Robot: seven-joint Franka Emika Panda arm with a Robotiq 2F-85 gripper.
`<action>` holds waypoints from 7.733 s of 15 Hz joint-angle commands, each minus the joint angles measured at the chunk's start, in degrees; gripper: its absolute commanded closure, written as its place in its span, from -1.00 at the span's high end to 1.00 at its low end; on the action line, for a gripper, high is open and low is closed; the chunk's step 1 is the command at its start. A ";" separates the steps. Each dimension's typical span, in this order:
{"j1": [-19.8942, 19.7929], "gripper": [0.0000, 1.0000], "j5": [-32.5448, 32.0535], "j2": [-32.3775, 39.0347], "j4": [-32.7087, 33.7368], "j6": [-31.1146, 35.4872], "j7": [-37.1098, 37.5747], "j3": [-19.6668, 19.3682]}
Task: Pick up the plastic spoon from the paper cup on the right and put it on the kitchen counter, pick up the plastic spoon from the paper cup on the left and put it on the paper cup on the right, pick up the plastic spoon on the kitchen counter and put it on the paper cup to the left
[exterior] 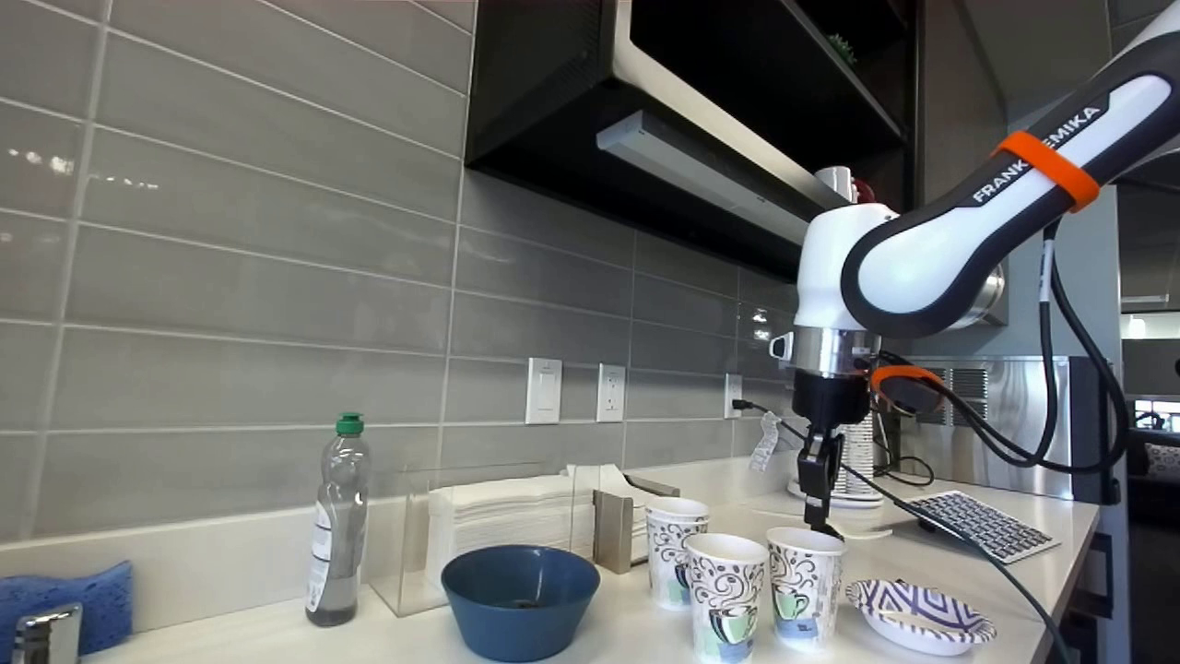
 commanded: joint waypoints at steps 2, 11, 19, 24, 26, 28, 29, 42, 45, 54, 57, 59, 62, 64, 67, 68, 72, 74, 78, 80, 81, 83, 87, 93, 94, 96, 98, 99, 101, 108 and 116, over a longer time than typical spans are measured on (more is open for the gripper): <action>-0.18 -0.94 0.44 -0.47 -1.73 3.09 1.34 -0.52; 0.15 -0.94 1.10 0.51 -2.03 4.61 1.11 -0.45; 0.32 -0.94 1.05 1.65 -1.63 4.27 1.03 -0.33; 0.35 -0.13 1.04 1.05 -1.64 4.27 0.87 -0.34; 0.23 0.15 0.37 0.30 -1.80 4.16 1.27 -0.16; 0.07 0.43 -0.51 -0.63 -2.02 3.88 1.85 0.10; -0.05 0.56 -1.17 -1.50 -2.21 3.62 2.42 0.34; 10.98 1.00 0.64 -14.71 -5.99 -5.50 -1.26 8.03; 16.39 1.00 5.26 -14.07 -6.83 -8.94 -5.23 8.51; 19.16 1.00 13.01 -5.54 -11.10 -5.17 -12.48 6.85; 17.93 1.00 12.90 -0.78 -10.90 -1.09 -13.27 6.25; 17.27 1.00 13.28 2.19 -10.47 1.58 -13.67 6.13; 16.42 1.00 14.01 5.73 -9.89 4.37 -14.18 6.45; 15.97 1.00 14.66 7.17 -9.77 5.65 -14.41 6.69; 15.43 0.93 15.48 8.76 -9.30 6.95 -15.00 6.98; 15.30 0.58 15.79 9.17 -9.08 7.29 -15.15 7.03; 14.77 0.08 17.16 10.39 -8.55 8.37 -15.98 7.26; 14.63 -0.21 18.49 10.90 -8.40 8.98 -16.95 7.31; 14.38 -0.78 20.73 11.56 -7.65 8.92 -18.69 7.51; 14.32 -0.97 20.09 10.85 -7.18 8.03 -18.48 7.82; 14.24 -1.00 18.71 9.87 -7.14 7.32 -17.45 8.02; 14.20 -0.93 17.10 7.76 -6.78 5.01 -16.77 8.35; 14.26 -0.93 11.94 2.82 -4.91 -3.16 -14.70 8.99; 14.52 -0.93 7.82 -4.30 -0.62 -13.01 -14.61 8.74; 14.40 -0.93 7.61 -4.89 0.14 -13.59 -14.62 8.51; 13.96 -0.93 7.33 -5.44 1.76 -13.97 -14.76 7.90; 13.09 -0.93 7.46 -5.01 3.40 -13.19 -14.92 6.95; 12.43 -0.93 7.32 -4.27 4.24 -12.64 -14.60 6.56; 11.18 -0.93 7.21 -3.02 5.52 -11.86 -14.31 5.73; 8.77 -0.93 8.83 2.41 8.99 -9.43 -12.81 4.20; 8.02 -0.93 9.69 8.06 11.68 -7.76 -7.37 4.45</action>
